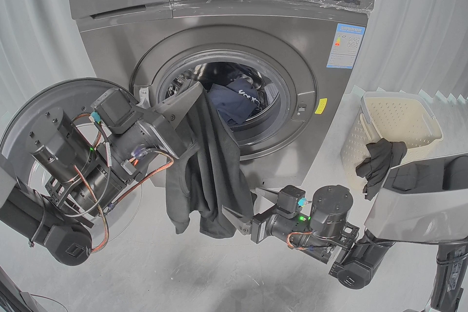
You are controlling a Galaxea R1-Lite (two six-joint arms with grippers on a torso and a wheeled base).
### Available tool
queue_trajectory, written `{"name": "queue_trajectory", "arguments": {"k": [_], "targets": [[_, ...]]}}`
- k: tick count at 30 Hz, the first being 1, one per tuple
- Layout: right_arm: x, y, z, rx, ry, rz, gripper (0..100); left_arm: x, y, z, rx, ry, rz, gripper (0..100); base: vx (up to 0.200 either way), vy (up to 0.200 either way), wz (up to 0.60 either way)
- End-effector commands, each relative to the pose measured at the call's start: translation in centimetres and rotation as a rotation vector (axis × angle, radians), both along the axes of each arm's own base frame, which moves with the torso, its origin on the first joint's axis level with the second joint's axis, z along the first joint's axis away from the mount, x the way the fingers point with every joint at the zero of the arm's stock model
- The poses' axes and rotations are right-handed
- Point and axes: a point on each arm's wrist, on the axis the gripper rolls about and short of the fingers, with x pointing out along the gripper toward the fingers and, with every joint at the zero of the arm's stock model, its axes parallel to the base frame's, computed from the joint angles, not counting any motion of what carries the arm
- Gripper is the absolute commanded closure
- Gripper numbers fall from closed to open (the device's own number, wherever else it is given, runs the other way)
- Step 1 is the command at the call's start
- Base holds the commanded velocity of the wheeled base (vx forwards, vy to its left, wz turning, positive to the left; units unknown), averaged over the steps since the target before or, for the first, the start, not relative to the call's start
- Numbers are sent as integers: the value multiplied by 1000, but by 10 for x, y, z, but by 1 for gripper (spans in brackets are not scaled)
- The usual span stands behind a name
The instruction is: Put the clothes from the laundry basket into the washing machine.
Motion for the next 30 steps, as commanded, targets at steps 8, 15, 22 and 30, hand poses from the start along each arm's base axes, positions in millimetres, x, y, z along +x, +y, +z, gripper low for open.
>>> {"name": "queue_trajectory", "arguments": {"k": [8, 15, 22, 30], "targets": [[29, 23, -12, 31, -63, -3, 0, -4, -4, 1, -1, -8, -18, 100, 0, 0, 0], [30, 33, -7, 45, -99, 102, 0, -4, -4, 2, -2, -9, -18, 100, 0, 0, 0], [28, 42, -19, 32, -92, 149, 0, -5, -6, 2, -2, -9, -27, 100, 0, 0, 0], [28, 48, -30, 22, -82, 181, 0, -6, -7, 1, -1, -8, -29, 100, 0, 0, 0]]}}
